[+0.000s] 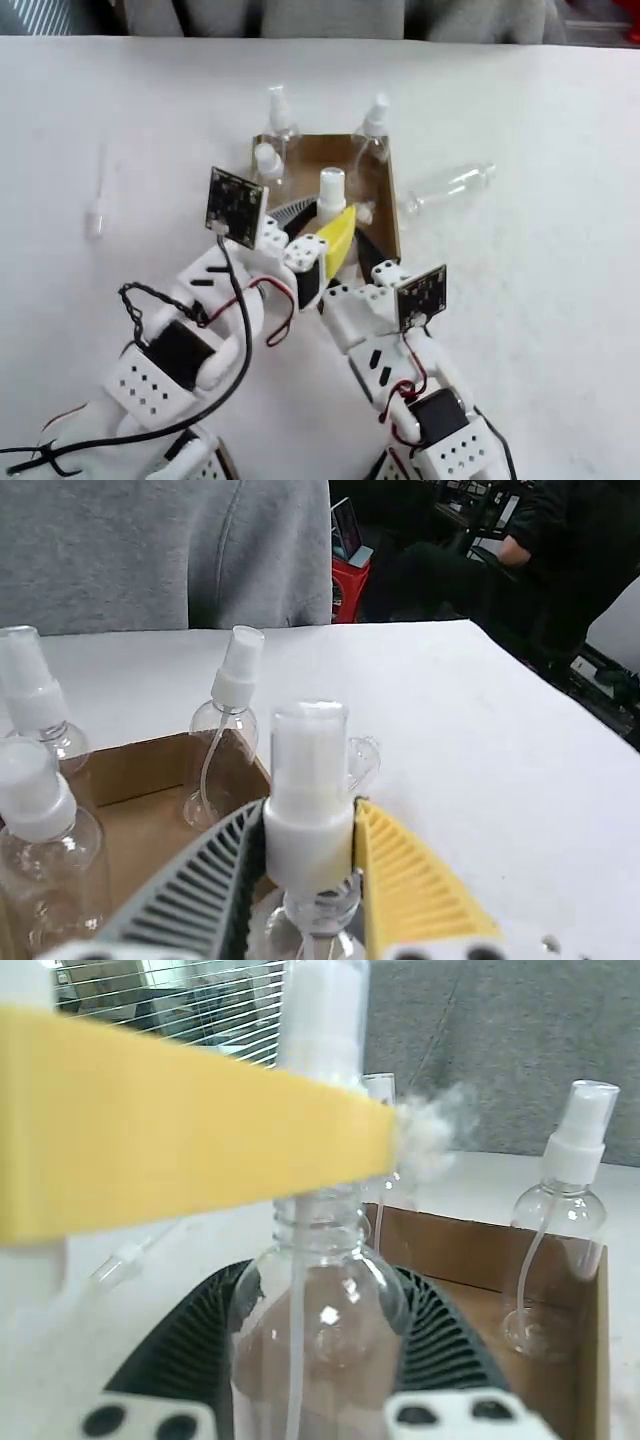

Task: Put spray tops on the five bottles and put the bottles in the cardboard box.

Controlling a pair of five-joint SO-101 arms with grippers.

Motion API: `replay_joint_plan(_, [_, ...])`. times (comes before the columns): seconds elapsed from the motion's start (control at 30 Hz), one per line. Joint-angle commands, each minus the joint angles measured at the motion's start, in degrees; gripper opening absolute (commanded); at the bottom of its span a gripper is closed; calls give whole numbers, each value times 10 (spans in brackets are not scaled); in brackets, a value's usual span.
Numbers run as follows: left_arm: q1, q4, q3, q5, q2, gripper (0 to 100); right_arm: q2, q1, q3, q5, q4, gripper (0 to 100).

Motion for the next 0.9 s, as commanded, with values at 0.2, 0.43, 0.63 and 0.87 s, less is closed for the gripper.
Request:
replay_joint_plan(0.2, [31, -20, 56, -67, -61, 22, -7, 2, 7, -4, 1, 15])
replay_joint_plan(0.43, [64, -123, 178, -63, -174, 22, -7, 3, 7, -4, 1, 15])
replay_joint_plan(0.63, [65, -163, 222, -63, -209, 22, -7, 2, 7, -3, 1, 15])
replay_joint_plan(0.87, [66, -126, 222, -100, -209, 22, -7, 0, 7, -1, 23, 15])
